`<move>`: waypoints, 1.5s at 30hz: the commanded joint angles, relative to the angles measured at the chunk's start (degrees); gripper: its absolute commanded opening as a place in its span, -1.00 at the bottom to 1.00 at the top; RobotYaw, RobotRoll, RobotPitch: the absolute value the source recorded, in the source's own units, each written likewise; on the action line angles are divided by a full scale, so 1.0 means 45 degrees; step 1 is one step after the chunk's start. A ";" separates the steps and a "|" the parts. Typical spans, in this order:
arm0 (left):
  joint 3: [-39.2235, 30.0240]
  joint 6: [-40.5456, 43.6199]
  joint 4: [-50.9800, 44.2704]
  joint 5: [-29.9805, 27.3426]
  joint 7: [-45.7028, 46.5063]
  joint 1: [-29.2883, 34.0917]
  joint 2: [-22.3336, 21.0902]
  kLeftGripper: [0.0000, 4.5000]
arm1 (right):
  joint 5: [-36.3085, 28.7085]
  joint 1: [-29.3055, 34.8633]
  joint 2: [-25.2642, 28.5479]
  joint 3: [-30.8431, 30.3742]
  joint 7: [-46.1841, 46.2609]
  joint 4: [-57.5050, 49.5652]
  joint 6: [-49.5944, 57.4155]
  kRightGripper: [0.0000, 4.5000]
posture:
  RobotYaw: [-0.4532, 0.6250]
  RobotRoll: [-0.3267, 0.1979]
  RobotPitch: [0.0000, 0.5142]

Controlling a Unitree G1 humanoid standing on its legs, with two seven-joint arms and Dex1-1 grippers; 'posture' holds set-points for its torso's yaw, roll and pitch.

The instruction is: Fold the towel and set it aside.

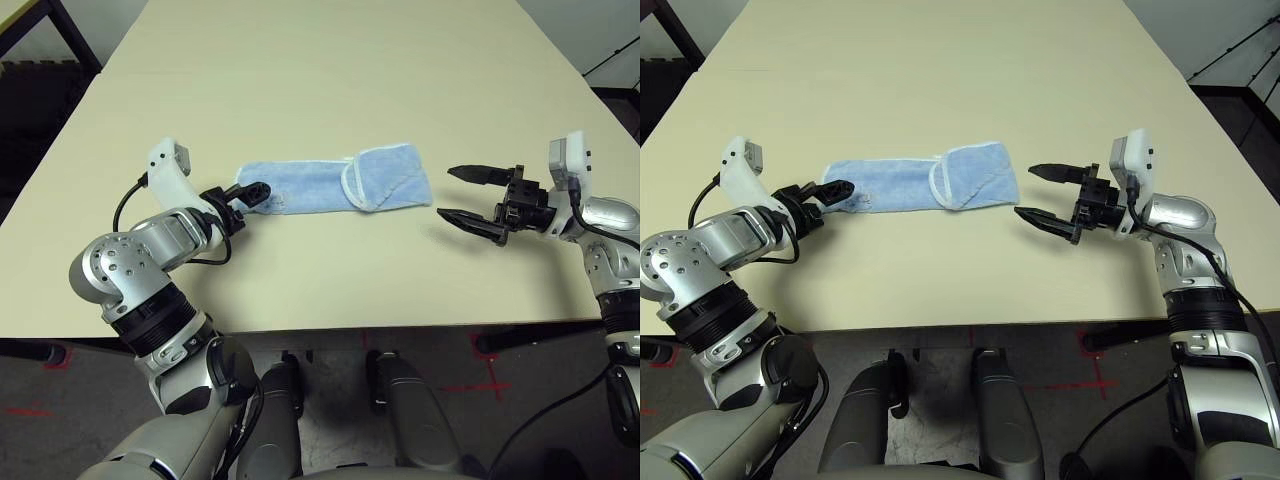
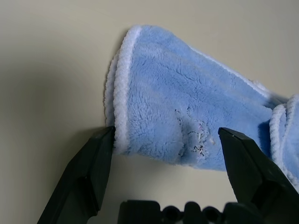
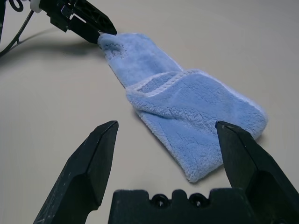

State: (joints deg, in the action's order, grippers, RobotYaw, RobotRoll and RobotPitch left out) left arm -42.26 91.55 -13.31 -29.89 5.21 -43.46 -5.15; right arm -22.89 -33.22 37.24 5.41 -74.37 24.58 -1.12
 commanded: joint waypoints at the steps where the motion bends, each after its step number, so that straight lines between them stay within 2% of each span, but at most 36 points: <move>1: -0.0145 0.0212 0.0432 0.0599 0.0360 0.0339 -0.0141 1.00 | 0.0046 0.0159 0.0199 0.0149 -0.0085 -0.0099 -0.0106 0.99 | -0.52 0.25 -0.16; 6: 0.0050 0.0212 0.0422 0.0799 0.0479 0.0805 -0.0504 1.00 | 0.0080 0.0061 0.0228 0.0118 -0.0127 0.0045 -0.0165 0.99 | -0.50 0.25 -0.17; 11: 0.0106 0.0212 0.0381 0.0934 0.0568 0.0949 -0.0474 1.00 | 0.0161 -0.0138 0.0146 0.0058 -0.0129 0.0243 -0.0255 0.99 | -0.49 0.25 -0.18; 12: 0.0108 0.0212 0.0412 0.1001 0.0581 0.0934 -0.0460 0.92 | 0.0179 -0.0161 0.0134 0.0054 -0.0131 0.0276 -0.0280 1.00 | -0.50 0.25 -0.19; 15: 0.0261 0.0212 0.0521 0.1250 0.0541 0.0930 -0.0476 0.56 | 0.0222 -0.0197 0.0110 0.0055 -0.0110 0.0327 -0.0353 1.00 | -0.51 0.25 -0.20; 23: 0.0559 0.0210 0.0750 0.1965 0.0325 0.0559 -0.0262 -0.88 | 0.0243 0.0005 0.0164 0.0147 -0.0018 0.0136 -0.0377 1.00 | -0.53 0.25 -0.21; 24: 0.0600 0.0210 0.0739 0.2025 0.0280 0.0534 -0.0263 -0.97 | 0.0242 0.0031 0.0162 0.0153 -0.0015 0.0112 -0.0379 1.00 | -0.53 0.25 -0.21; 26: 0.0678 0.0207 0.0715 0.2138 0.0199 0.0479 -0.0287 -0.97 | 0.0240 0.0069 0.0145 0.0155 0.0016 0.0073 -0.0376 1.00 | -0.54 0.25 -0.21; 32: 0.4096 -0.0973 -0.0312 0.2001 -0.0871 0.1134 -0.1842 -0.97 | 0.0243 0.0097 0.0089 0.0122 0.0107 0.0075 -0.0372 1.00 | -0.53 0.25 -0.21; 38: 0.7764 -0.2124 -0.1815 0.1976 -0.2140 0.1479 -0.3625 -0.97 | 0.0299 0.0046 -0.0013 0.0057 0.0173 0.0137 -0.0406 1.00 | -0.51 0.25 -0.20; 45: 1.1778 -0.4353 -0.2833 0.3100 -0.3525 0.1325 -0.6370 -0.97 | 0.0321 0.0098 -0.0026 0.0039 0.0220 0.0108 -0.0380 1.00 | -0.52 0.25 -0.18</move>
State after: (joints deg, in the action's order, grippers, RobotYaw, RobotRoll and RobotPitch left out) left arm 7.53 73.96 -24.46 -17.46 -9.02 -37.53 -32.71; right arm -21.69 -33.31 37.12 5.41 -73.46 25.09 -2.58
